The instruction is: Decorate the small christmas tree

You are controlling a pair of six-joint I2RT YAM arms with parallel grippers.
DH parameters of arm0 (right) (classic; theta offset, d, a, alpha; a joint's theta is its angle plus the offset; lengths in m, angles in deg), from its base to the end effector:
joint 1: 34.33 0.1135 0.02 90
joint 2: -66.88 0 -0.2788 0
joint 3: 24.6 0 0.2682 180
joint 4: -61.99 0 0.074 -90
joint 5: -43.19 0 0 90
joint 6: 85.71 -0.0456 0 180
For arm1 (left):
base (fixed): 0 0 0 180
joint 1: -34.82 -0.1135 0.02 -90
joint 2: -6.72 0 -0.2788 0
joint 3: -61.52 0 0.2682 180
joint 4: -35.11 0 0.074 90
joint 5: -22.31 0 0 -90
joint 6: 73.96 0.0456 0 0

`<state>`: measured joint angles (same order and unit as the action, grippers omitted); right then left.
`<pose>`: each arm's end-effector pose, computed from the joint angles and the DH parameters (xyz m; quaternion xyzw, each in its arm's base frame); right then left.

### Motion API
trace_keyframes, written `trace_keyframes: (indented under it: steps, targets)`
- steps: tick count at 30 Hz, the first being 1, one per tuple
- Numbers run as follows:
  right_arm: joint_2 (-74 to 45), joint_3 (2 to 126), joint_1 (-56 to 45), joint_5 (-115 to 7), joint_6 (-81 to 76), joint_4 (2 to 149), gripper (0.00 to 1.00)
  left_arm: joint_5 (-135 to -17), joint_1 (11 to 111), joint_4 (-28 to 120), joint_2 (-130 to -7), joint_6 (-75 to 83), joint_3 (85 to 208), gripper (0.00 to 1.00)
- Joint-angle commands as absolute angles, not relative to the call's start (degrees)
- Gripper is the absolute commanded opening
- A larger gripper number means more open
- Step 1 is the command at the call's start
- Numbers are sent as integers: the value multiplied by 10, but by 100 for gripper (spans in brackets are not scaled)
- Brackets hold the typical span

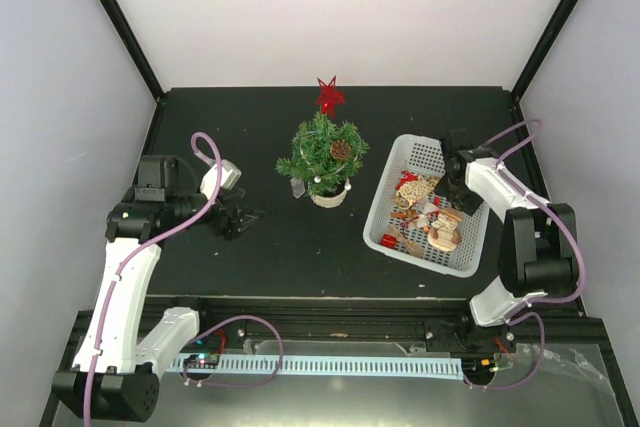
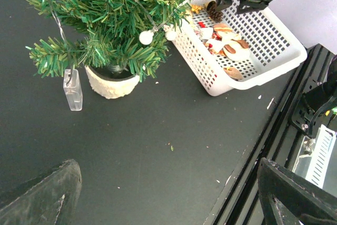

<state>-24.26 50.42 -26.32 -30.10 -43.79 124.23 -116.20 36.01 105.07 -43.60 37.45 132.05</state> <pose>0.3058 0.0298 0.2025 0.3511 0.9197 -0.0804 0.1565 0.1603 -0.0375 0.3412 0.3063 0.8118 -0.3247 0.3765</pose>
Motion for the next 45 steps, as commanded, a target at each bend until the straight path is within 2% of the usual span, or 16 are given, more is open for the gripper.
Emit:
trace_keyframes:
  steps: [1, 5, 8, 13, 16, 19, 23, 35, 45]
  targets:
    - [-263, 487, -285, -312, -460, 1194, 66, -1176, 357, 1049, -431, 379, 1333, 92]
    - [-282, 478, -288, -334, -460, 1170, 66, -1175, 357, 1047, -430, 379, 1331, 91]
    - [-267, 446, -289, -411, -442, 1092, 64, -1173, 357, 1045, -430, 379, 1329, 92]
    - [-139, 349, -289, -542, -408, 931, 63, -1170, 356, 1045, -429, 378, 1327, 91]
    - [-110, 362, -289, -498, -384, 980, 63, -1171, 356, 1044, -431, 378, 1326, 91]
    - [-140, 437, -288, -413, -373, 1107, 63, -1173, 356, 1044, -433, 377, 1327, 91]
    - [-185, 476, -288, -356, -373, 1174, 63, -1174, 356, 1043, -433, 377, 1328, 91]
    - [-246, 471, -288, -309, -381, 1137, 64, -1172, 356, 1043, -428, 378, 1324, 91]
    - [-289, 475, -289, -333, -372, 1103, 63, -1174, 356, 1043, -435, 379, 1326, 92]
